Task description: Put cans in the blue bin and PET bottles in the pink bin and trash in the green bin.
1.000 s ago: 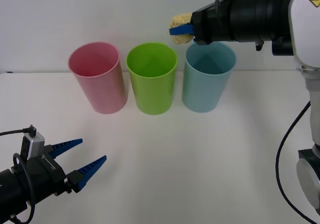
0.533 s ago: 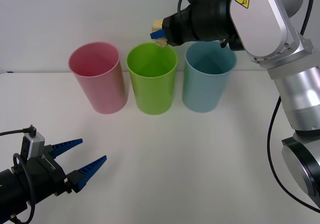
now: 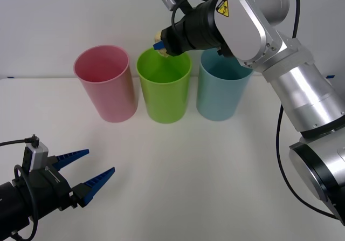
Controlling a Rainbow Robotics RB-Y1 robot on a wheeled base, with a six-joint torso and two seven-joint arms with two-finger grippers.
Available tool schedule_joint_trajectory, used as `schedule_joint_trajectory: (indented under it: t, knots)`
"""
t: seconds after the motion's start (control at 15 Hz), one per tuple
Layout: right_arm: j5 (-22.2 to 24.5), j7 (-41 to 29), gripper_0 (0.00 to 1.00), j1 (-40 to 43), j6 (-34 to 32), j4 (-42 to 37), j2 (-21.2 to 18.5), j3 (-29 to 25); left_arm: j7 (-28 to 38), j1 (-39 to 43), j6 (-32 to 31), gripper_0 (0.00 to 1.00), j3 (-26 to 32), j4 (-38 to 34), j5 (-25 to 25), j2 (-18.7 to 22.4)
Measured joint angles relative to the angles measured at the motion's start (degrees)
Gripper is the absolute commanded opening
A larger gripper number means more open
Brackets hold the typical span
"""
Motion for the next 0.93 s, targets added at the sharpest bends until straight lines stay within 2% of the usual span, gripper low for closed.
schedule_joint_trajectory:
  t: [0.13, 0.2, 0.27, 0.33, 0.6, 0.93]
  knots:
    - [0.24, 0.04, 0.00, 0.00, 0.02, 0.04, 0.39, 0.20, 0.00, 0.00, 0.00, 1.00, 0.00, 0.00, 0.00, 0.00]
    - [0.27, 0.07, 0.13, 0.00, 0.02, 0.04, 0.50, 0.20, 0.00, 0.00, 0.00, 1.00, 0.00, 0.00, 0.00, 0.00]
    - [0.37, 0.18, 0.72, 0.06, 0.06, 0.04, 0.51, 0.23, 0.00, 0.00, 0.00, 1.00, 0.00, 0.00, 0.00, 0.00]
    - [0.48, 0.92, 0.88, 0.31, 0.20, 0.05, 0.49, 0.43, 0.00, 0.00, 0.00, 1.00, 0.00, 0.00, 0.00, 0.00]
    - [0.67, 2.98, 0.98, 0.84, 0.55, 0.05, 0.52, 0.65, 0.00, 0.00, 0.00, 1.00, 0.00, 0.00, 0.00, 0.00]
    - [0.69, 3.03, 1.00, 0.80, 0.56, 0.05, 0.53, 0.65, 0.00, 0.00, 0.00, 1.00, 0.00, 0.00, 0.00, 0.00]
